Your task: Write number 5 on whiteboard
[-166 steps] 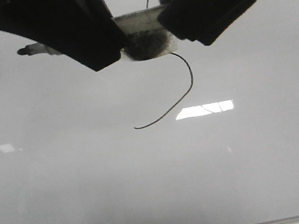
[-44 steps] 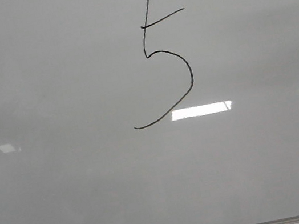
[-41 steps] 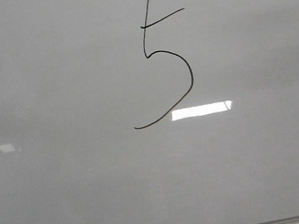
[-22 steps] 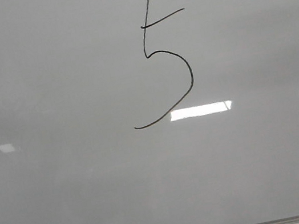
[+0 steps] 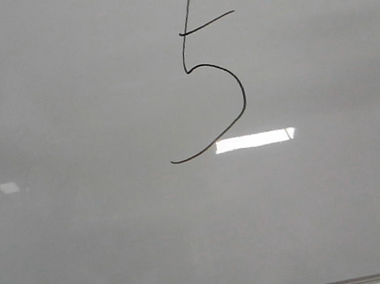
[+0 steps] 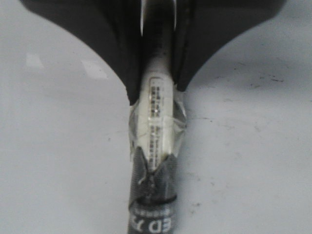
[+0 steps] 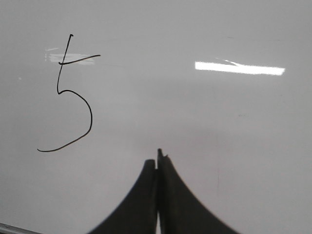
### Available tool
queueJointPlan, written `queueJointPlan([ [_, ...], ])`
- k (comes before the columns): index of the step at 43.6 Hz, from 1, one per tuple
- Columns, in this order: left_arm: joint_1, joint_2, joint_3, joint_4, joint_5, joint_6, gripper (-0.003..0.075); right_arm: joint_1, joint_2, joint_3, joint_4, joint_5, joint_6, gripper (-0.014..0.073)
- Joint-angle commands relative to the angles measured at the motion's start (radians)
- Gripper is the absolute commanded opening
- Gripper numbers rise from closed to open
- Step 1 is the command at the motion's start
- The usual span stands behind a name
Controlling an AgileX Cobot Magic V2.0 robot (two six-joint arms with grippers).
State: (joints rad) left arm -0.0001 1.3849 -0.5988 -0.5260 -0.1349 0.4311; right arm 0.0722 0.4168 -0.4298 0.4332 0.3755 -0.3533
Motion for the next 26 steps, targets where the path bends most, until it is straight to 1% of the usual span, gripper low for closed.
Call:
queueJointPlan([
  [1,-0.006,-0.005,-0.031,0.003,-0.1,-0.002,-0.0017,-0.008,0.003,-0.027,0.012,-0.074,-0.003,-0.0069],
  [11,-0.006,0.038,-0.035,0.008,-0.109,-0.002,-0.0016,-0.008,0.003,-0.027,0.012,-0.074,-0.003,-0.0069],
  [14,-0.006,0.038,-0.035,0.01,-0.109,-0.002,0.0003,-0.008,0.003,-0.027,0.012,-0.074,-0.003,-0.0069],
  [19,-0.006,0.038,-0.035,0.01,-0.109,-0.002,0.0102,-0.008,0.003,-0.027,0.012,-0.073,-0.003,-0.0069],
  [24,-0.006,0.038,-0.035,0.01,-0.109,-0.002,0.0227,-0.008,0.003,-0.027,0.012,-0.073,-0.003,-0.0069],
  [26,-0.006,0.038,-0.035,0.01,-0.109,-0.002,0.0257,-0.008,0.003,-0.027,0.012,-0.073,-0.003,-0.0069],
])
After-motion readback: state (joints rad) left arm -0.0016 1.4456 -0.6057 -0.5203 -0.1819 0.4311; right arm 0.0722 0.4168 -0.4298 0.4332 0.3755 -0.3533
